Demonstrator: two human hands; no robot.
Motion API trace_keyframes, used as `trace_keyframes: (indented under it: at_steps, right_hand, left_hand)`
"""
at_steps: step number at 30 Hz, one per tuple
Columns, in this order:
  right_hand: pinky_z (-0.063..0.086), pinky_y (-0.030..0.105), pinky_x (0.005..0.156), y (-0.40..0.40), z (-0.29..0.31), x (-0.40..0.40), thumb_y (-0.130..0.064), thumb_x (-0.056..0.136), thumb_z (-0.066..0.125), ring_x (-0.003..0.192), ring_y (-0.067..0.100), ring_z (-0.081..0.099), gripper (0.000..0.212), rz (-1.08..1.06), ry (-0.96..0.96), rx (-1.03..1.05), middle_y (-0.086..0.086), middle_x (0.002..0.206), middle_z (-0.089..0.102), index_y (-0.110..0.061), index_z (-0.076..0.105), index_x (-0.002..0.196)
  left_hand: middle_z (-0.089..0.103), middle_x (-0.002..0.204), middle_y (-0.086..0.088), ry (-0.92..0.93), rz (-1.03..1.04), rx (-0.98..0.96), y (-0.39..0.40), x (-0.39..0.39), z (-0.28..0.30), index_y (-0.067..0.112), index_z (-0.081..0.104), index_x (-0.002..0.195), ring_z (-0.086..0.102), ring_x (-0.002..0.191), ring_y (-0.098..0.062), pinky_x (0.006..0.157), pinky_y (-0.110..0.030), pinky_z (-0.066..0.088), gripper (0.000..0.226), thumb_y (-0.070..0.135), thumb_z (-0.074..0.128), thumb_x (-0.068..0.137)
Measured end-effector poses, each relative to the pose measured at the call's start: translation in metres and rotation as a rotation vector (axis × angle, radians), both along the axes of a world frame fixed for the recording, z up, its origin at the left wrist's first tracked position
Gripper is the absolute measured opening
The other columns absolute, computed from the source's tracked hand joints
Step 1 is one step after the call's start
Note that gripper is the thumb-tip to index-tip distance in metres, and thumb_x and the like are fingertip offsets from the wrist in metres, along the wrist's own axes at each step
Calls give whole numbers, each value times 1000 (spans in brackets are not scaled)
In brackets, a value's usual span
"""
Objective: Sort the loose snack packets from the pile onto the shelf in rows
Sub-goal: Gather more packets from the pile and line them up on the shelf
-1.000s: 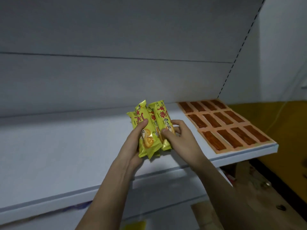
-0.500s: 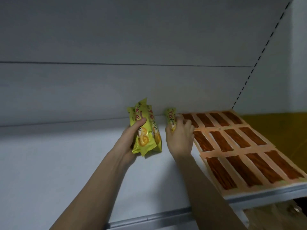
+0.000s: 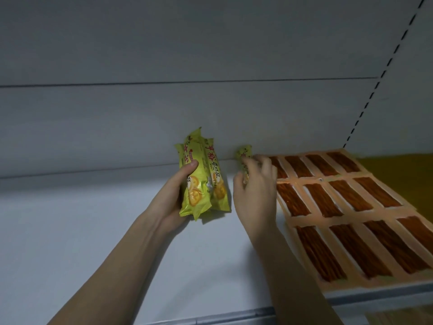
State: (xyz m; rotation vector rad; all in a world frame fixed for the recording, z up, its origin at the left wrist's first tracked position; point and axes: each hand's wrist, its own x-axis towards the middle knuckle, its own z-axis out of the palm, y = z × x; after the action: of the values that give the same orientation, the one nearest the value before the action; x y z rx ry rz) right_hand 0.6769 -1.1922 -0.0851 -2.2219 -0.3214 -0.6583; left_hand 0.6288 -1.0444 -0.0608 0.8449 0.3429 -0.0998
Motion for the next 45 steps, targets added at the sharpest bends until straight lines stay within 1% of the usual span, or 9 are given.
trace_keyframes:
  at_steps: [5,12,17,21,24,29,36,42,45]
  right_hand:
    - [52,33,90,19,-1,-16,-21,99,55,105,12,58,33,421,268,216,-7,120,52,-25,58,132]
    - [54,31,87,17,-5,-11,1,97,50,97,11,62,37,329,175,241,-2,111,60,-18,67,124]
    - [52,37,93,23,-4,-12,-18,100,53,101,15,62,26,341,275,315,-9,106,54,-20,67,123]
    - [55,40,92,23,-2,-13,-39,92,61,101,12,66,17,388,401,479,-3,112,63,-33,68,106]
    - [57,43,87,19,0,-14,-28,88,68,95,15,69,14,425,477,515,6,111,66,-31,69,102]
    - [40,19,93,18,-1,-15,-5,89,66,110,8,54,23,284,237,192,-3,117,58,-19,74,106]
    - [37,37,103,20,-11,-8,0,89,61,122,29,45,29,71,115,-309,9,131,55,-8,71,115]
    - [44,45,94,14,-4,-7,-21,88,66,116,31,55,23,-167,-34,-265,6,122,63,-17,73,109]
    - [39,46,100,0,-4,-3,-28,95,55,127,30,44,34,-184,143,-220,5,140,52,-19,65,127]
  left_hand:
    - [70,121,-20,-3,-7,-38,2,0,-1,6,65,128,72,103,-34,78,-47,60,50,35,64,87]
    - [66,129,-22,-21,31,91,20,6,-4,3,63,131,63,119,-35,110,-49,44,57,35,68,85]
    - [63,131,-25,-44,-20,164,19,5,-11,0,63,130,62,114,-38,114,-53,39,57,30,75,82]
    - [70,109,-19,-69,-24,199,17,5,-11,1,64,127,67,89,-29,103,-48,48,54,28,75,82]
    - [72,101,-17,-88,-14,292,16,5,-10,3,65,124,68,82,-27,81,-39,55,56,29,75,76]
    - [74,97,-16,-79,53,302,13,6,-10,1,61,123,72,81,-28,68,-35,58,57,24,79,74]
    - [69,110,-18,-75,15,273,11,6,-14,3,61,128,66,102,-35,75,-38,59,65,30,81,72]
    - [74,98,-13,-124,-52,280,-1,0,-13,5,61,123,72,81,-24,64,-34,58,54,26,73,74]
    - [74,101,-12,-127,-52,262,-5,0,-12,6,58,127,73,89,-24,66,-33,58,58,25,79,77]
